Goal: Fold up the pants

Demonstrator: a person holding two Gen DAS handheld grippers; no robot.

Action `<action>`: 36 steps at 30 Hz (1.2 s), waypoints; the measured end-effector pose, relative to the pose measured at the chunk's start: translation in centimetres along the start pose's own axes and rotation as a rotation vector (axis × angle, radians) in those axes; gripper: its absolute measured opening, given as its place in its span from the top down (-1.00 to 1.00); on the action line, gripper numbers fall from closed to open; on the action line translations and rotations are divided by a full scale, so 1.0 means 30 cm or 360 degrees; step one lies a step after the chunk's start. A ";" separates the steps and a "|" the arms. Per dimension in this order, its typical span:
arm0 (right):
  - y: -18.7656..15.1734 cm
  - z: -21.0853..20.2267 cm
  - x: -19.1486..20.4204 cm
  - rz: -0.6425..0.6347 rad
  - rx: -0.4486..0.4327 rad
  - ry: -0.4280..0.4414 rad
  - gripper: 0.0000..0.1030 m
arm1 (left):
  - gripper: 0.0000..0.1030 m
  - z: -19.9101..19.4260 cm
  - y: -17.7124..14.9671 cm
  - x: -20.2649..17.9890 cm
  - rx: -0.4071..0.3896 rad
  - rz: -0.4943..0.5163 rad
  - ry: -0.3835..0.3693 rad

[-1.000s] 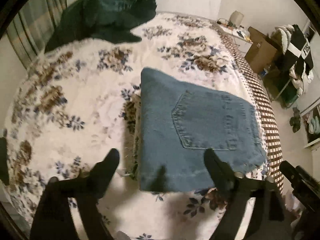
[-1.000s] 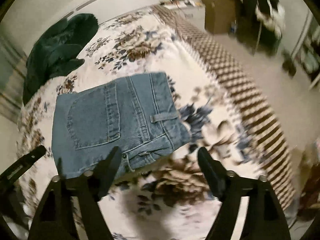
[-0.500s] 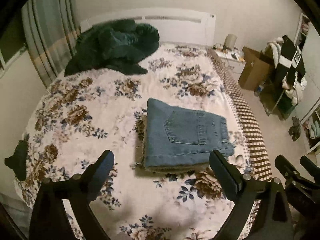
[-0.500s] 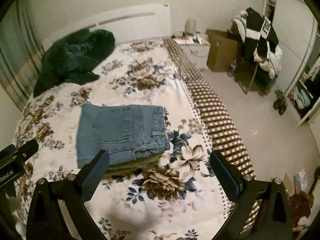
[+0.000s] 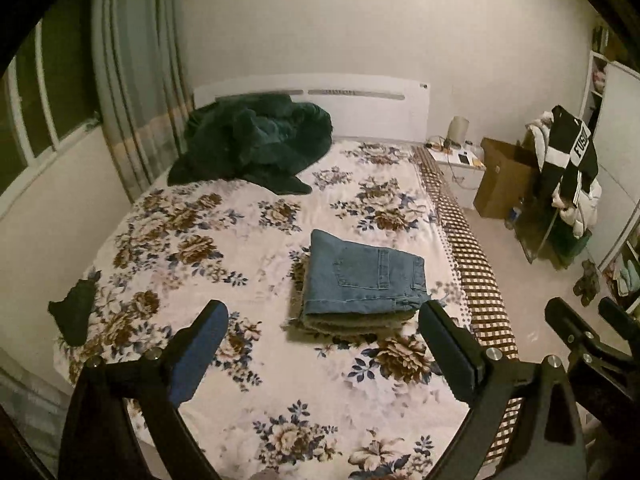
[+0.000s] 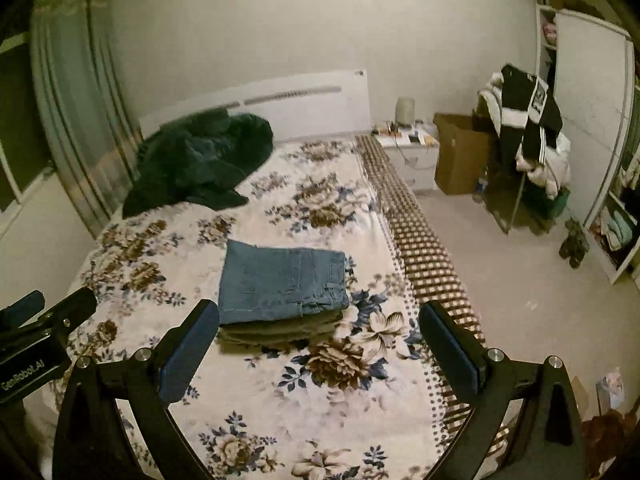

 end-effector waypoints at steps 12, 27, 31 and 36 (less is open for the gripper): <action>-0.008 -0.440 0.023 -0.0049 -0.0140 0.0005 -0.98 | -0.89 -0.199 -0.035 0.036 -0.0053 -0.0006 -0.0004; 0.004 -0.456 0.051 -0.0070 -0.0102 -0.0012 -1.00 | -1.00 -0.220 -0.065 0.072 -0.0051 -0.0008 -0.0009; 0.002 -0.432 0.055 -0.0075 -0.0078 0.0003 -1.00 | -1.00 -0.220 -0.073 0.086 -0.0031 -0.0021 0.0001; -0.001 -0.423 0.054 -0.0083 -0.0070 0.0015 -1.00 | -1.00 -0.229 -0.081 0.091 -0.0023 -0.0027 0.0014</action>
Point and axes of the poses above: each gripper's, at about its wrist camera, not at the fingertips, and z roughly the way its jaws point, x to its left, y to its top, the point moved 5 cm from there along z, roughly the way its jaws point, and after that the axes turned 3 degrees about z, right-handed, at the moved point
